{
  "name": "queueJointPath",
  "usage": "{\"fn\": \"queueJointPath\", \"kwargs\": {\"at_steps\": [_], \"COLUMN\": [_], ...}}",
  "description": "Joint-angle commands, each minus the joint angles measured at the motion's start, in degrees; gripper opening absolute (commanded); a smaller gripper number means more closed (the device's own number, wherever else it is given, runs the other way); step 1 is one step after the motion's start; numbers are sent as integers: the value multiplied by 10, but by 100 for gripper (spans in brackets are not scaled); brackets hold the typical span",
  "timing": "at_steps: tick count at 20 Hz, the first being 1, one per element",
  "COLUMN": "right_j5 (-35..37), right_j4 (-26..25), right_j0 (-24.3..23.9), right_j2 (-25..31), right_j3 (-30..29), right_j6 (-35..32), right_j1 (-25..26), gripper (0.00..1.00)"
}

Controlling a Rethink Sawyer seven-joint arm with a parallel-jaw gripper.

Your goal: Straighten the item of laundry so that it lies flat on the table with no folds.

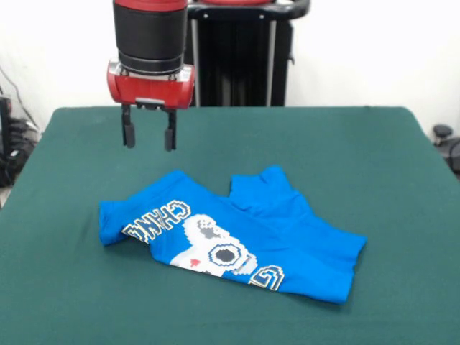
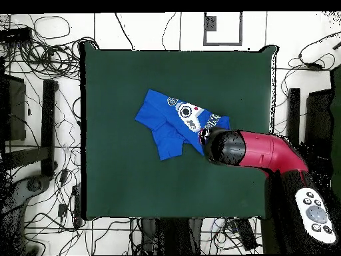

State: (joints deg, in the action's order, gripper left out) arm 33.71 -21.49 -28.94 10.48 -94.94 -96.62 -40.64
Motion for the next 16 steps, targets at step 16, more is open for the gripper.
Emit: {"fn": "queueJointPath", "kwargs": {"at_steps": [16], "right_j5": [-95], "right_j4": [4], "right_j0": [27], "right_j2": [14], "right_j3": [-83], "right_j6": [-76], "right_j1": [52], "gripper": [100]}}
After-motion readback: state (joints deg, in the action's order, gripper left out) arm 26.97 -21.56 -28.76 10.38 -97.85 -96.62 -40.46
